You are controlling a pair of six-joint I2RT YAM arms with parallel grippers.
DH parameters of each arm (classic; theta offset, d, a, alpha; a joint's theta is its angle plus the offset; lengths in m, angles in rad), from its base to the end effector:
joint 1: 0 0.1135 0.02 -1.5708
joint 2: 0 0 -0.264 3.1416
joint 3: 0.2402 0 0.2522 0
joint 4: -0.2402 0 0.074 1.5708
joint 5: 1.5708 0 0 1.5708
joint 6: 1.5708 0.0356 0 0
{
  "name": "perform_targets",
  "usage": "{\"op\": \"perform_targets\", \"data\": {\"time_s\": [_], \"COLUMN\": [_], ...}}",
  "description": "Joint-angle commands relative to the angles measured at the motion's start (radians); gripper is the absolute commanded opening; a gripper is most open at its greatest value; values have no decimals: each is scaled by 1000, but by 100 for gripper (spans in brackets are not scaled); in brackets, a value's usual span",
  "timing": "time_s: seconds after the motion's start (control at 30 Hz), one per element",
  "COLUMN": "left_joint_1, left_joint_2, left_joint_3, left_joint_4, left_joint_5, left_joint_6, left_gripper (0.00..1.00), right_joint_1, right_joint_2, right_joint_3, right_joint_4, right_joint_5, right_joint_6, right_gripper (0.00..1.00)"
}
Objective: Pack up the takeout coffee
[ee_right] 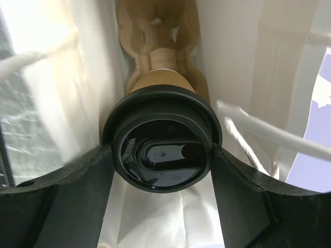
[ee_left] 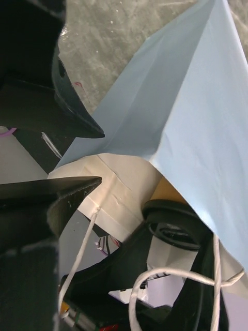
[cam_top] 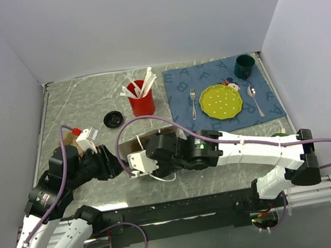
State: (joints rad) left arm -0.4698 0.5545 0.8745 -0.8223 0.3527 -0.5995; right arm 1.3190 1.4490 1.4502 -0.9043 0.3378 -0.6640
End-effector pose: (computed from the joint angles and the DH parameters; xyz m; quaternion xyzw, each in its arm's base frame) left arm 0.0866 -0.0578 0.3348 0.0342 0.8513 -0.3854 0.3544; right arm 0.0860 0.2870 0.3514 -0.7492 0.5560 -0.0465 0.3569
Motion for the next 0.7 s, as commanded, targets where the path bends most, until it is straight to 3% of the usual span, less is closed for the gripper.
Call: {"op": "perform_targets", "data": {"time_s": [0.0,0.2,0.27,0.33,0.43,0.67], "left_joint_1": [2,2,2,2,2,2], "left_joint_2": [-7,16,15,-4,-50,-114], "left_joint_3": [44,69,77,69,23,-23], "left_joint_4": [-27,-98,-97,-83,-26,14], "left_joint_5": [-41,-70,-73,-54,-14,37], "left_joint_6": [-30,13,27,46,61,115], "left_gripper": [42,46,38,16,4,1], "right_joint_1": [28,51,55,55,55,10], "right_joint_2": [-44,7,25,43,63,71], "right_joint_3": [24,81,94,116,127,150], "right_joint_4": [50,30,24,22,39,68], "right_joint_5": [-26,-25,-10,4,29,41], "right_joint_6": [84,116,109,84,38,-5], "right_gripper": [34,34,34,34,34,34]}}
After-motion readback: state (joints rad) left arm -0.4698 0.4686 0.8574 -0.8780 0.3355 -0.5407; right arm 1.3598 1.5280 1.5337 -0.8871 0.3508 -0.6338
